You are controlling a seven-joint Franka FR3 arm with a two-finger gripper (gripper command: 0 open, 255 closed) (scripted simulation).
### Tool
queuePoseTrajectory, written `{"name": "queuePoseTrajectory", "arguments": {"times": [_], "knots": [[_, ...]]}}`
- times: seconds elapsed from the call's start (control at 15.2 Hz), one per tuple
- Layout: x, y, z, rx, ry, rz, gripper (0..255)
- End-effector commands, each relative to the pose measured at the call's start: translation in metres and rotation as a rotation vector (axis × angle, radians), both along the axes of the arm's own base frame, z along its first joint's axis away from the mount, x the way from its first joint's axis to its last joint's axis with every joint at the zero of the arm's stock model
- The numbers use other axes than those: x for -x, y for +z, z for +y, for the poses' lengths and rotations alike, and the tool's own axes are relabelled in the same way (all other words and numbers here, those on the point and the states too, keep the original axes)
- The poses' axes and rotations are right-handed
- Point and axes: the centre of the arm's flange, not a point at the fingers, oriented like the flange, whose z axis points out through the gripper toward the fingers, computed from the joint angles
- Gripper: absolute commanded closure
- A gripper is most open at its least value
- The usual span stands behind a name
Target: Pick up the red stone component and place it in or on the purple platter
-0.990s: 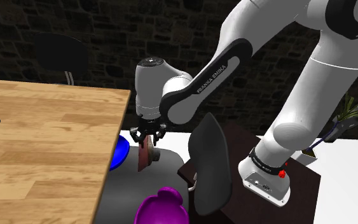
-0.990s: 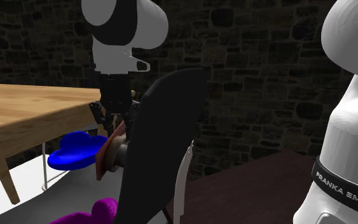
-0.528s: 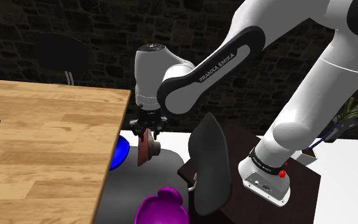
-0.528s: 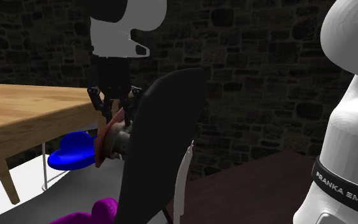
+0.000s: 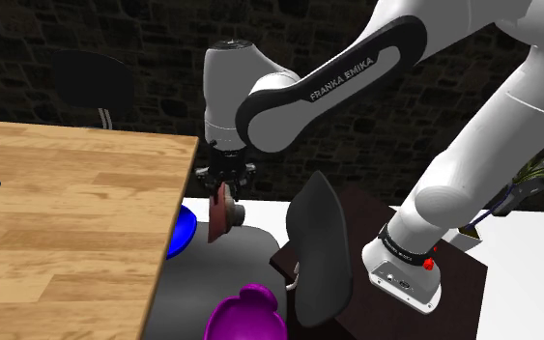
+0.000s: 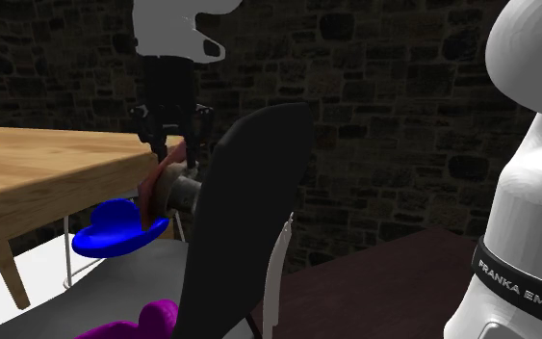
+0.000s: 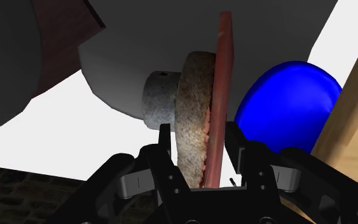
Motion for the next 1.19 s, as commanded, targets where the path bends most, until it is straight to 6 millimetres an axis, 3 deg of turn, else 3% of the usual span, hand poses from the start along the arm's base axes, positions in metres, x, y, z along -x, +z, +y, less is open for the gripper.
{"name": "queuePoseTrajectory", "arguments": {"times": [0.0, 0.26, 1.12], "knots": [[0.0, 0.011, 0.001, 0.0, 0.0, 0.0, 255], [0.0, 0.028, 0.001, 0.0, 0.0, 0.0, 255], [0.153, 0.046, 0.076, 0.0, 0.0, 0.0, 255]]}}
